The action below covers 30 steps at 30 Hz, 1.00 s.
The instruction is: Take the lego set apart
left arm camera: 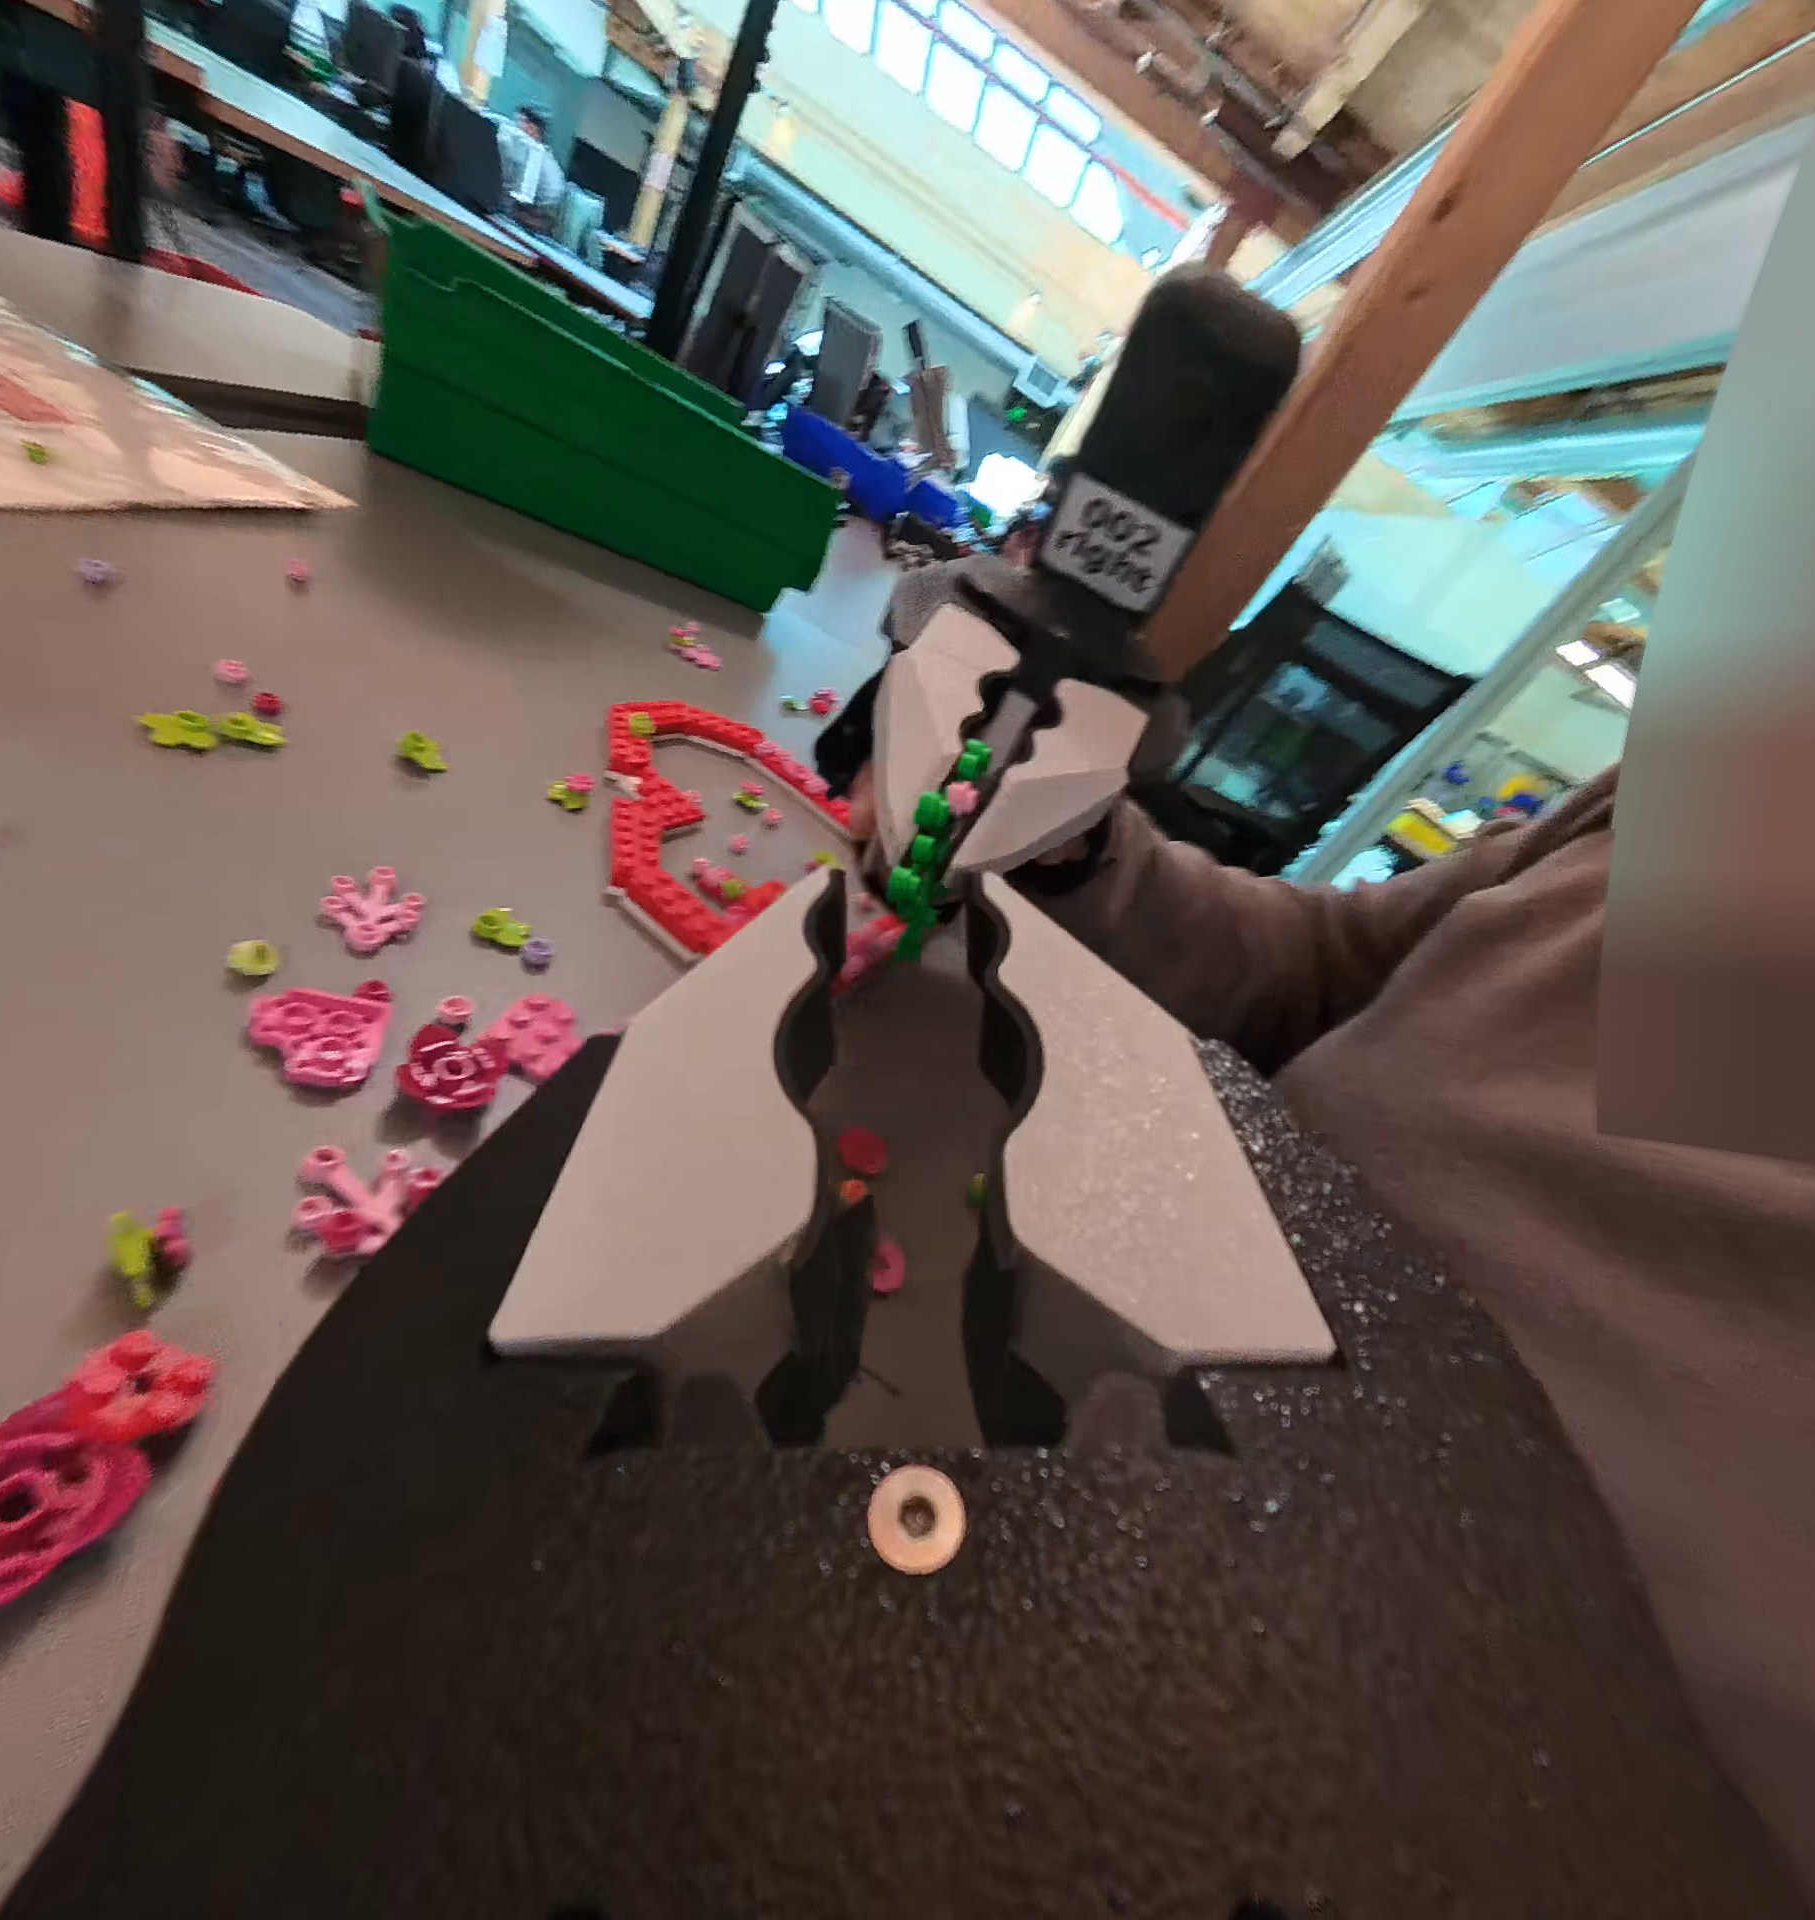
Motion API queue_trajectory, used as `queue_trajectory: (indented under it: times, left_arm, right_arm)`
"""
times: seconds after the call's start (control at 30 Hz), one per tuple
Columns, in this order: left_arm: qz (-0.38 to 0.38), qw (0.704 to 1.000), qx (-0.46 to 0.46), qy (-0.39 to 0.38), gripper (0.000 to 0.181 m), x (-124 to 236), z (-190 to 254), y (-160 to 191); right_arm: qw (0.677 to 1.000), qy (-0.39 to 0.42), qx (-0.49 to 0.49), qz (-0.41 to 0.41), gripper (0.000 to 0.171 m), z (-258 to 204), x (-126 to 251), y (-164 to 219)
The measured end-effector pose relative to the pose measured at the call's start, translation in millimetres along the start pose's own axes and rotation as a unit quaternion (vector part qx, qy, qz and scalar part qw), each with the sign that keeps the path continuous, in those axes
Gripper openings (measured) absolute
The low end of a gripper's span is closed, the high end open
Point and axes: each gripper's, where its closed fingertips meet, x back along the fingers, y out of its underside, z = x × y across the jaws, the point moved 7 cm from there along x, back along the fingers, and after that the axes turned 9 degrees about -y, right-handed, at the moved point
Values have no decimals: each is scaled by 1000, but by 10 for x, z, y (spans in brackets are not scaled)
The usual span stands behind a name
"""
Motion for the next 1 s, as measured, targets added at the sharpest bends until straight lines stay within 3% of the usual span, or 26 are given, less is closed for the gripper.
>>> queue_trajectory:
  times: [0.17,0.23,0.33,0.47,0.63,0.83,0.9,1.0]
  left_arm:
    - [15,995,58,85,1,-8,62,5]
    - [15,997,49,50,1,-3,21,7]
    - [-3,999,-1,-47,1,41,-83,11]
    - [-45,988,-74,-125,1,28,-87,37]
    - [-70,980,-106,-154,1,-20,-64,87]
    - [-75,971,-118,-194,1,17,-98,59]
    - [-94,941,-152,-286,1,163,-292,52]
    - [-40,967,-64,-244,0,266,-344,-53]
  right_arm:
    - [996,-51,-59,52,4,7,24,-29]
    - [998,-6,-41,43,10,56,32,-23]
    - [993,98,63,-22,25,91,78,-26]
    - [944,183,221,-162,15,14,-17,30]
    - [898,212,299,-246,6,-44,-144,105]
    - [879,230,338,-248,4,-83,-170,84]
    - [858,261,379,-229,4,-115,-87,-15]
    - [884,256,341,-190,4,-102,18,-102]
